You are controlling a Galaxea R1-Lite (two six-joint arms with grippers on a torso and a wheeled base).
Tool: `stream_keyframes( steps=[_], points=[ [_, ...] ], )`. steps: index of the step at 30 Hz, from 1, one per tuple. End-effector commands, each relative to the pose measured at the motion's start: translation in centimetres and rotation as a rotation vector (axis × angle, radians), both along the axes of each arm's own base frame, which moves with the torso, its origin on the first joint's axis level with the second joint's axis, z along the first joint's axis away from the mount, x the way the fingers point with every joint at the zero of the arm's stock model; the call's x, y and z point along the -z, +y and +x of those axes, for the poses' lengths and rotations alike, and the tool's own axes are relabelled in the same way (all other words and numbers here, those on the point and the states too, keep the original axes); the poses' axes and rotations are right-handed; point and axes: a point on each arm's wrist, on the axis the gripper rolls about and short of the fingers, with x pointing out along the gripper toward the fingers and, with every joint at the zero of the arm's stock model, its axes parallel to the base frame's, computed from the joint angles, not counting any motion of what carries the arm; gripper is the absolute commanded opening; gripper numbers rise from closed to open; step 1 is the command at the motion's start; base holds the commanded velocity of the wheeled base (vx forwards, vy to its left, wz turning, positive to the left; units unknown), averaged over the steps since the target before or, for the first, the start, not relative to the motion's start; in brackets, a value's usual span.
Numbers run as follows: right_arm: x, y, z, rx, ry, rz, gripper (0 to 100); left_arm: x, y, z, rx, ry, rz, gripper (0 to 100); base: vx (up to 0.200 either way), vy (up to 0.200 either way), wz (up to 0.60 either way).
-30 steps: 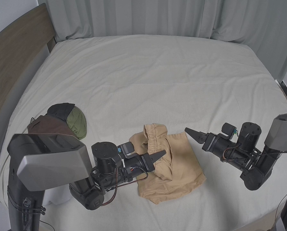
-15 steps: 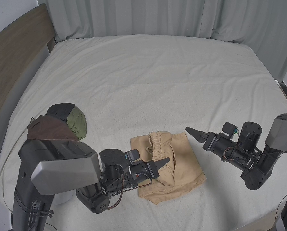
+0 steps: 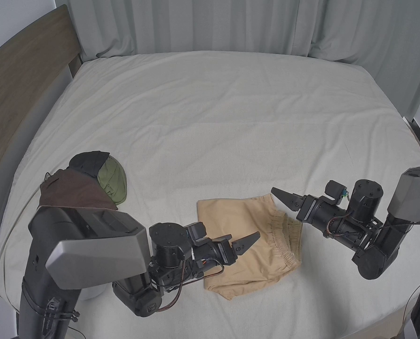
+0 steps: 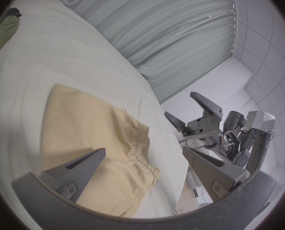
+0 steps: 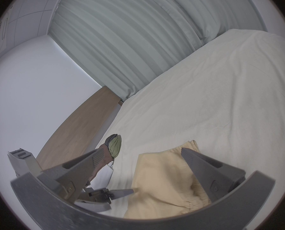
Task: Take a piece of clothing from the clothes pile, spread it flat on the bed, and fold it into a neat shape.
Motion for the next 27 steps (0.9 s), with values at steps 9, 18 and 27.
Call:
stream_keyframes(
  steps=[9,18,27],
  points=[
    [0.6,0.2,-0.2,-0.013,0.024,-0.01,100,-10.2,4.5,-3.2,-0.052,-0.285,0.012,100,0.0,0.0,0.0],
    [1.6,0.1,-0.5,-0.013,0.061,-0.024,100,-12.6,9.9,-4.9,-0.147,-0.36,0.071,100,0.0,0.0,0.0],
    [2.0,0.1,-0.9,-0.019,0.082,-0.033,100,-11.2,13.4,-5.5,-0.167,-0.376,0.213,100,0.0,0.0,0.0]
  ],
)
